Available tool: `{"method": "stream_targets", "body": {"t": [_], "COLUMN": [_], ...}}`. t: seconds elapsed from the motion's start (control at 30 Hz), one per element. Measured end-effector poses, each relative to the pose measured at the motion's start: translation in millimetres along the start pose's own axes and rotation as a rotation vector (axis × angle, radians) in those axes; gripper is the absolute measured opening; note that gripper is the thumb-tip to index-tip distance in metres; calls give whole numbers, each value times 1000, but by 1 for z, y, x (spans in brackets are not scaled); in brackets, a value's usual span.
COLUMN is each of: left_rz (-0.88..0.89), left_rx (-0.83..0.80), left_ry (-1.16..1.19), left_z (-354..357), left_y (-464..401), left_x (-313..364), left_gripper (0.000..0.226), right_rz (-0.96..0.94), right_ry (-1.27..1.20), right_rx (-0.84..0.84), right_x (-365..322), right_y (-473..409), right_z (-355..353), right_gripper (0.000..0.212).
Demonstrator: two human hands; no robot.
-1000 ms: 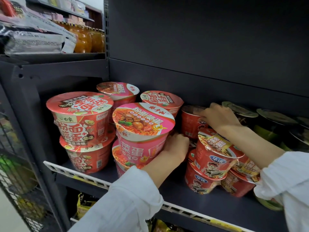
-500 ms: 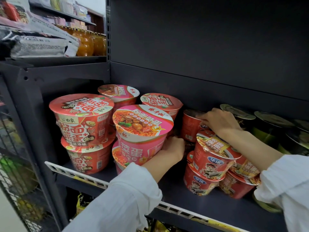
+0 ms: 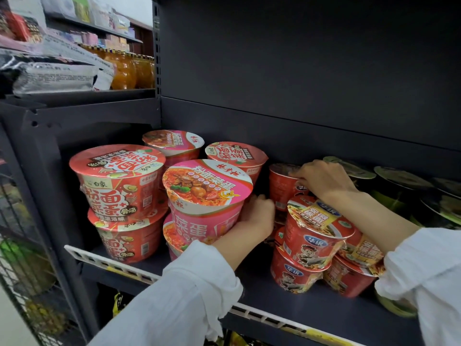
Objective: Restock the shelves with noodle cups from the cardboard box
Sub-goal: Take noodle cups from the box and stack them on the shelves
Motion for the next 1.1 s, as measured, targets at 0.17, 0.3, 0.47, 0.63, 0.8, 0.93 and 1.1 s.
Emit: {"method": "stream_targets", "body": {"t": [0.17, 0.3, 0.47, 0.63, 0.8, 0.93, 1.1], "left_rz": [87, 44, 68, 38, 14, -2, -6], "left_rx": [23, -35, 41, 15, -4, -19, -12], "left_ry": [-182, -257, -175, -200, -179, -175, -170], "left_z": [0, 9, -3, 0, 1, 4, 4], "left_y": [13, 10, 12, 12, 9, 8, 5], "left_x": [2, -6, -1, -6, -7, -8, -7], "left_gripper": [33, 35, 37, 35, 34, 34, 35], "right_rz": [-30, -40, -95, -89, -42, -27, 24], "right_ry": [-13, -132, -545, -565, -409, -457, -524], "right_rx": [-10, -32, -134, -139, -36, -42, 30], "right_x": [-9, -10, -6, -1, 2, 0, 2], "right_y": [-5, -9, -11, -9, -15, -15, -16], "right_z": [0, 5, 22, 25, 11, 16, 18], "right_gripper": [37, 36, 45, 51, 47, 38, 29]}}
Point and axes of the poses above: each hand's wrist, its own y-axis away from the middle knuckle, its own z-axis out of the palm, x = y × z, the point moved 10 cm from there along -y, towards the middle knuckle, and after that the axes turned 14 degrees about -z, right-handed, at the moved point
